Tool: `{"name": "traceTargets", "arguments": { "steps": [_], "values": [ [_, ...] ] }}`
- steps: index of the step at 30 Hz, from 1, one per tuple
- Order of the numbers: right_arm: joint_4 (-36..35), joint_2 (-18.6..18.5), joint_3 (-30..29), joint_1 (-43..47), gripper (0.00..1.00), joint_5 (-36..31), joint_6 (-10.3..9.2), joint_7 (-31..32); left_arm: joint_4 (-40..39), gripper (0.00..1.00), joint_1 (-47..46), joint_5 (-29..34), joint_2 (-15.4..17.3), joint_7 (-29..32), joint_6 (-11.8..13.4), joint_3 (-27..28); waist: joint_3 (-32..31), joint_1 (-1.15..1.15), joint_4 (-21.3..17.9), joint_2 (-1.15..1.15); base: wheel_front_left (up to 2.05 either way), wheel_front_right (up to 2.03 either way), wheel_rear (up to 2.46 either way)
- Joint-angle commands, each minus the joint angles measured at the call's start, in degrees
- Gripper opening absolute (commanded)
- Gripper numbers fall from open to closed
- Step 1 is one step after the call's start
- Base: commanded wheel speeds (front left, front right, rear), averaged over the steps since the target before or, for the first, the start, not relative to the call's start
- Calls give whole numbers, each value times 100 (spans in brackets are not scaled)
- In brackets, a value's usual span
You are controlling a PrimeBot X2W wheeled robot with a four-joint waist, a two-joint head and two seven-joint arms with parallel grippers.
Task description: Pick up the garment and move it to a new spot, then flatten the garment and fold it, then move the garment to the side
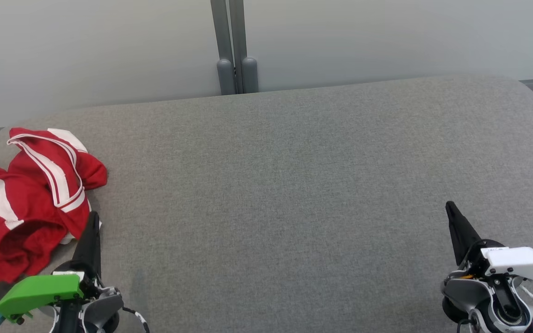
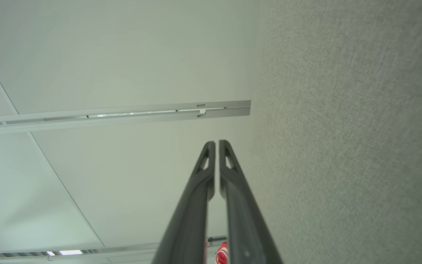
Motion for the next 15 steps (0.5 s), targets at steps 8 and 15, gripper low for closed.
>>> {"name": "traceTargets", "arguments": {
  "steps": [8, 15],
  "values": [
    [6, 34, 81, 129, 100, -8, -1, -84, 77, 100, 145, 54, -31, -144, -1, -87, 4, 0, 10, 0, 0, 0, 0],
    [-202, 18, 229, 130, 100, -82, 0, -249, -82, 100, 161, 293, -26, -348, -9, -166, 11, 0, 24, 0, 0, 0, 0]
  ]
}}
